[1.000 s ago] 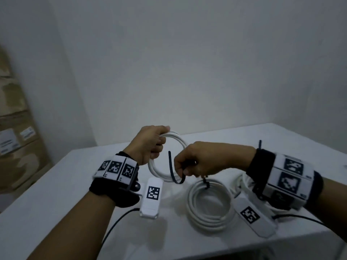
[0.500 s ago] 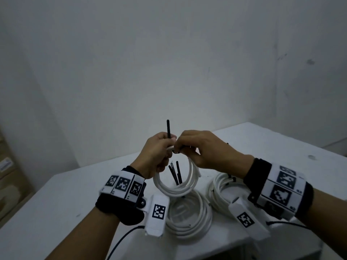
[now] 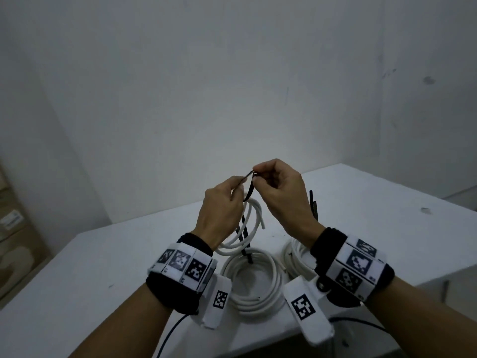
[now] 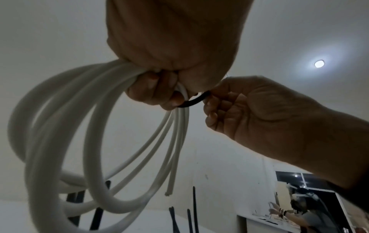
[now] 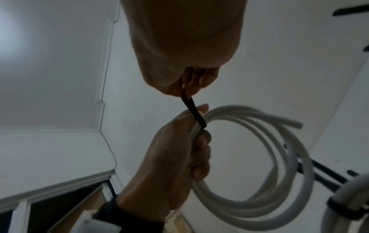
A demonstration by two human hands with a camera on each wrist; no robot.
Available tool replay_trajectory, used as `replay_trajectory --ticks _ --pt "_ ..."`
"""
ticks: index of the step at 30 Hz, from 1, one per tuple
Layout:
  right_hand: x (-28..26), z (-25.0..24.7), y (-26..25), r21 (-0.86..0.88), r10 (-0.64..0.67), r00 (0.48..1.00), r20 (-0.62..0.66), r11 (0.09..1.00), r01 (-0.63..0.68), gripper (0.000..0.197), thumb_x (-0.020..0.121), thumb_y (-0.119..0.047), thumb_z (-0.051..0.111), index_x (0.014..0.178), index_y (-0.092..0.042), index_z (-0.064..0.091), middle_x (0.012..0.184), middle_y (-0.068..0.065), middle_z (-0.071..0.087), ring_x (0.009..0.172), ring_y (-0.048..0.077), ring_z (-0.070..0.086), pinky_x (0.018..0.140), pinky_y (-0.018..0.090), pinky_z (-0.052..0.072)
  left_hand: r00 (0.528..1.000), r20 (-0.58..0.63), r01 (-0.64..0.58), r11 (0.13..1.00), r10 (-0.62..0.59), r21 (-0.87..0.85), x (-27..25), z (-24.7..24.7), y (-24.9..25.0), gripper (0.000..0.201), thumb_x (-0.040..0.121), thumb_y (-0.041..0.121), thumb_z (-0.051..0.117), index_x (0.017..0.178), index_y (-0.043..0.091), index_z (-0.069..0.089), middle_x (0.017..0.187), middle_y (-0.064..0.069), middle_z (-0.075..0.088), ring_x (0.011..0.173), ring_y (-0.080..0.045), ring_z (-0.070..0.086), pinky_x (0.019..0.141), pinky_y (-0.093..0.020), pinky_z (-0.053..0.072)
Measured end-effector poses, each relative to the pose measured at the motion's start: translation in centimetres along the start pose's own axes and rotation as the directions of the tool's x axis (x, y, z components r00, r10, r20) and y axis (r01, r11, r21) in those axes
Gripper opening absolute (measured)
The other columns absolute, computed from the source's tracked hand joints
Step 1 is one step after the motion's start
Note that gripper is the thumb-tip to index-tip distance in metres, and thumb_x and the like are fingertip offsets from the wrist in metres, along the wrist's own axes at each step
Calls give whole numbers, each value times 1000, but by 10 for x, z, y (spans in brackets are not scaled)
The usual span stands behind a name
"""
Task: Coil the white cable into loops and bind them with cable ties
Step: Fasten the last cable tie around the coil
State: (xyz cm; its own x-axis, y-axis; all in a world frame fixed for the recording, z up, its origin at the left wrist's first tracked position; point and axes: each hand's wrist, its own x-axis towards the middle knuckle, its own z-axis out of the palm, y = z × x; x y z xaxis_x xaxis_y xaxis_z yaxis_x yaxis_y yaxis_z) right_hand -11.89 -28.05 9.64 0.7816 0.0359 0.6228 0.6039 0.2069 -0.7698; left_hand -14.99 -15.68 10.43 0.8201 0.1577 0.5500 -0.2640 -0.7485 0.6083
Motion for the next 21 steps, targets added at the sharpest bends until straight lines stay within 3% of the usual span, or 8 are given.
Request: replay_trajectory --ticks 4,9,13,18,21 --pt "-4 0 7 87 35 998 57 995 -40 18 88 5 57 92 -12 61 82 -2 65 75 2 61 73 16 50 1000 -12 2 1000 -2 -30 -4 -2 -3 32 98 15 43 117 24 66 86 0 70 37 -3 42 42 -11 32" --pt "-5 -1 12 233 105 989 107 964 -127 19 90 8 53 100 -5 62 89 0 63 71 -4 59 66 11 45 997 -49 54 992 -60 -117 -5 -2 -7 26 94 11 46 96 22 69 69 4 65 43 -9 42 50 -27 43" --pt "-5 -2 15 251 106 987 125 958 -134 20 90 9 52 101 -3 62 91 1 64 71 -5 59 66 11 45 996 -48 67 987 -75 -144 -5 -3 -9 24 92 9 47 87 19 68 57 -4 53 47 -15 39 45 -20 35" --pt "-6 -3 17 232 93 985 144 965 -125 20 90 10 51 103 0 62 89 1 63 69 -5 57 65 11 44 997 -17 70 987 -73 -148 -7 -4 -9 23 92 7 46 86 14 67 66 -4 59 43 -7 40 43 -11 34" --pt "-7 -3 18 212 98 981 167 968 -133 20 90 9 51 104 0 62 90 1 64 69 -5 58 65 11 44 998 -6 61 992 -62 -113 -7 -3 -11 24 92 10 46 83 19 67 73 2 65 53 -14 49 52 -24 42"
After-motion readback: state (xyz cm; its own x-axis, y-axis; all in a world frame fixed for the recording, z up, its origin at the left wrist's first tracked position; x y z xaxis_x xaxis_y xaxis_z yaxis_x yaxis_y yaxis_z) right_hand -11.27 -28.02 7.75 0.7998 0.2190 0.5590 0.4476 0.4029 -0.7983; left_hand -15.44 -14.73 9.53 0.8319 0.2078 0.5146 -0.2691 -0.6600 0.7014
